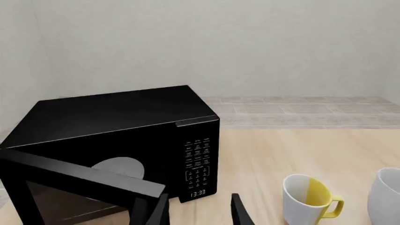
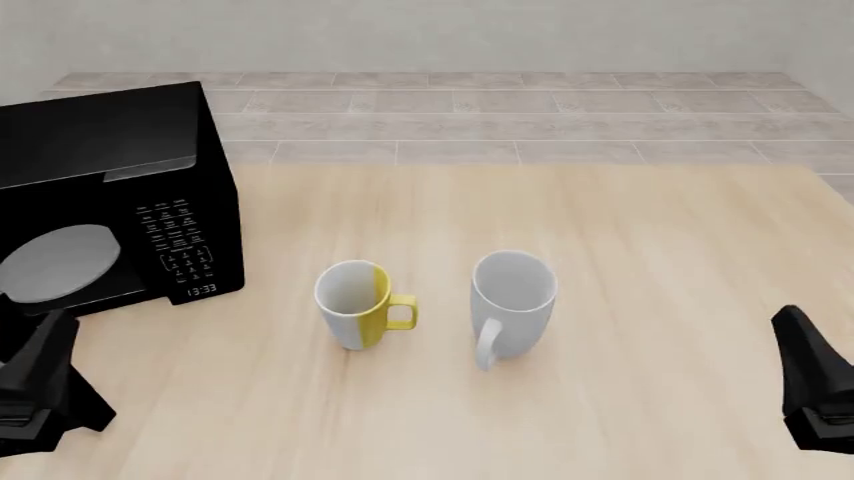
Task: Put the yellow and white mug to the front of the white mug.
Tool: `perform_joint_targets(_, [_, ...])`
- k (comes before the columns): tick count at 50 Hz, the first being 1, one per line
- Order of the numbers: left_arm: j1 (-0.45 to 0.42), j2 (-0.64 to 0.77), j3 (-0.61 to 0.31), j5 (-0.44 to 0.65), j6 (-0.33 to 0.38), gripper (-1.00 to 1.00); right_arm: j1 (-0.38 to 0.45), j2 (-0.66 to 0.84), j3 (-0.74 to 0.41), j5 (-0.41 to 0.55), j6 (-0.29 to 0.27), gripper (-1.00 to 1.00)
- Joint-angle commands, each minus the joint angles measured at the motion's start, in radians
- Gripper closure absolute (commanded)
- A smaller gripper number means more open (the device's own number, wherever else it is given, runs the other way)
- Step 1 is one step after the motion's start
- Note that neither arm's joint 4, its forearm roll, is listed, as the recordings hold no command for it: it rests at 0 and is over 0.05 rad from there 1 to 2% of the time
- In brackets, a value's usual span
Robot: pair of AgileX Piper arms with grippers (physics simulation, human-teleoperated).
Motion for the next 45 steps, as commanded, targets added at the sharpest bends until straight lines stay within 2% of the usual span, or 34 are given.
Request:
perform_joint_targets(1, [0.000, 0.005, -0.003, -0.001, 0.000, -1.00, 0.047, 0.009, -0.029, 0.029, -0.024, -1.00])
perform_joint_targets(7, [0.000, 0.004, -0.003, -0.001, 0.000, -1.00, 0.124, 0.115, -0.071, -0.005, -0.048, -1.00])
perform_joint_targets(8, [0.000, 0.004, -0.003, -0.001, 0.000, -1.00, 0.143, 0.141, -0.080, -0.018, -0.050, -1.00])
perform_joint_targets(9, [0.000, 0.004, -0.003, -0.001, 0.000, -1.00, 0.202, 0.148, -0.096, -0.017, -0.065, -1.00])
perform_joint_targets(10, [0.000, 0.004, -0.003, -0.001, 0.000, -1.00, 0.202, 0.148, -0.097, -0.017, -0.065, -1.00])
perform_joint_targets(11, [0.000, 0.005, -0.003, -0.001, 0.000, -1.00, 0.247, 0.212, -0.113, -0.040, -0.070, -1.00])
perform_joint_targets(15, [0.000, 0.005, -0.003, -0.001, 0.000, -1.00, 0.290, 0.331, -0.148, -0.085, -0.116, -1.00])
perform_joint_targets(19, [0.000, 0.005, -0.003, -0.001, 0.000, -1.00, 0.379, 0.435, -0.181, -0.109, -0.112, -1.00])
perform_joint_targets(23, [0.000, 0.005, -0.003, -0.001, 0.000, -1.00, 0.402, 0.512, -0.208, -0.117, -0.152, -1.00])
perform_joint_targets(30, [0.000, 0.005, -0.003, -0.001, 0.000, -1.00, 0.438, 0.577, -0.318, -0.071, -0.191, -1.00])
perform_joint_targets(38, [0.000, 0.005, -0.003, -0.001, 0.000, -1.00, 0.517, 0.768, -0.419, -0.078, -0.216, -1.00])
perform_joint_targets(41, [0.000, 0.005, -0.003, -0.001, 0.000, -1.00, 0.536, 0.828, -0.472, -0.045, -0.240, -1.00])
perform_joint_targets(45, [0.000, 0.004, -0.003, -0.001, 0.000, -1.00, 0.573, 0.886, -0.563, 0.046, -0.254, -1.00])
